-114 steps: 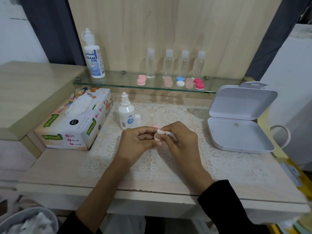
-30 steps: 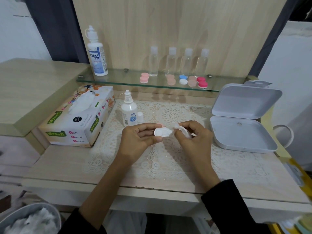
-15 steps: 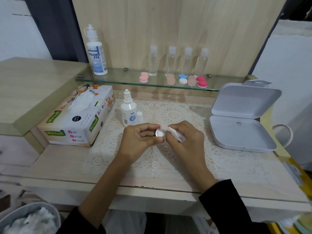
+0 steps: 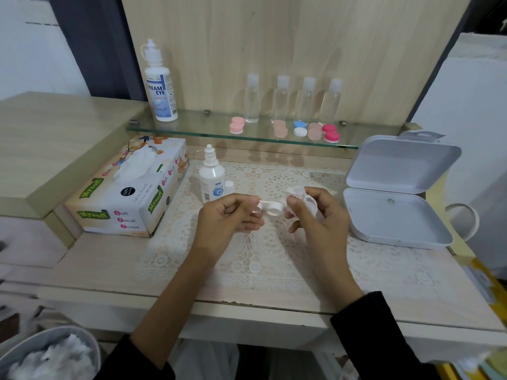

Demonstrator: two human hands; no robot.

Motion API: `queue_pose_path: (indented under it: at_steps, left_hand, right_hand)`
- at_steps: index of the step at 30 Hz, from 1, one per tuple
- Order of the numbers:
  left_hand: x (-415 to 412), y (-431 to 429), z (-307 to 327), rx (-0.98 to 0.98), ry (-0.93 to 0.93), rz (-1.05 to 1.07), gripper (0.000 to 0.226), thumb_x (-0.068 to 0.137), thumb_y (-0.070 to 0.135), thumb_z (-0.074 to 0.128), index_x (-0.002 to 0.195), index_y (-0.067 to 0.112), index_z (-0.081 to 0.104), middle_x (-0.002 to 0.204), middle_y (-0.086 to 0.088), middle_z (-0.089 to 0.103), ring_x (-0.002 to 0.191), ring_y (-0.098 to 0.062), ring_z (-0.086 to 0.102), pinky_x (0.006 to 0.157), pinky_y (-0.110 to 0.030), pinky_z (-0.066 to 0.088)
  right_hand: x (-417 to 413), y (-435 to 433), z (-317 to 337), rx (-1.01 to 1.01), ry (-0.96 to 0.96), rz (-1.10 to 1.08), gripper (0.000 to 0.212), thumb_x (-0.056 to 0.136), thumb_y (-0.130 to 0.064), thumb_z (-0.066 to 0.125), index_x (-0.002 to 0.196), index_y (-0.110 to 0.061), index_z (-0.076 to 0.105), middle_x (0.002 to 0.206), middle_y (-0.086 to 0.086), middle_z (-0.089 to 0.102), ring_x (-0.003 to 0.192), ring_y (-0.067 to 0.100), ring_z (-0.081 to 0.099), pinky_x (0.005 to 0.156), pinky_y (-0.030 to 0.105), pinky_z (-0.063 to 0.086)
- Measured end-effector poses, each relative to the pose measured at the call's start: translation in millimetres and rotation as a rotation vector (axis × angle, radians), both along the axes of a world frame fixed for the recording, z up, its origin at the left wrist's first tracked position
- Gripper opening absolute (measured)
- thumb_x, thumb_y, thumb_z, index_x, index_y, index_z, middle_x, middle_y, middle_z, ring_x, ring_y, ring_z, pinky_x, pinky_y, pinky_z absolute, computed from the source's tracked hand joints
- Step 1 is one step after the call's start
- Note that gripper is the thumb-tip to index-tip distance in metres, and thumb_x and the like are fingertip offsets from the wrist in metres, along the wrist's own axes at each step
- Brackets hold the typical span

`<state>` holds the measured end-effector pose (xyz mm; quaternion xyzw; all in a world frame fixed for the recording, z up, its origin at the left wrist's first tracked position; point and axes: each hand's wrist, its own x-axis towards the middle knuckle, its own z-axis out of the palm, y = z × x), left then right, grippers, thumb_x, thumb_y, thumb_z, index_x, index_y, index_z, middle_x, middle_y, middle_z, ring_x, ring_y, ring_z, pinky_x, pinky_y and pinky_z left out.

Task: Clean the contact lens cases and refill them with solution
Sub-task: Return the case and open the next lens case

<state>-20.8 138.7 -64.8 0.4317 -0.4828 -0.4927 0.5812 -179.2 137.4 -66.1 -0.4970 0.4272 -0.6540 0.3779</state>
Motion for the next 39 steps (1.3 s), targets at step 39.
queue_pose_path:
  at_steps: [39]
  left_hand:
    - [-4,-2,-7,-0.109,-0.353,-0.004,0.038,0.067,0.001,0.082,0.099,0.020,0.073,0.079,0.004,0.073,0.073,-0.013,0.068,0.074,-0.027,0.057]
  right_hand:
    - [2,-1,-8,0.013,0.244,-0.004,0.018,0.069,-0.002,0.068,0.072,-0.018,0.061,0.069,0.001,0.062,0.065,0.019,0.055,0.060,0.046,0.048]
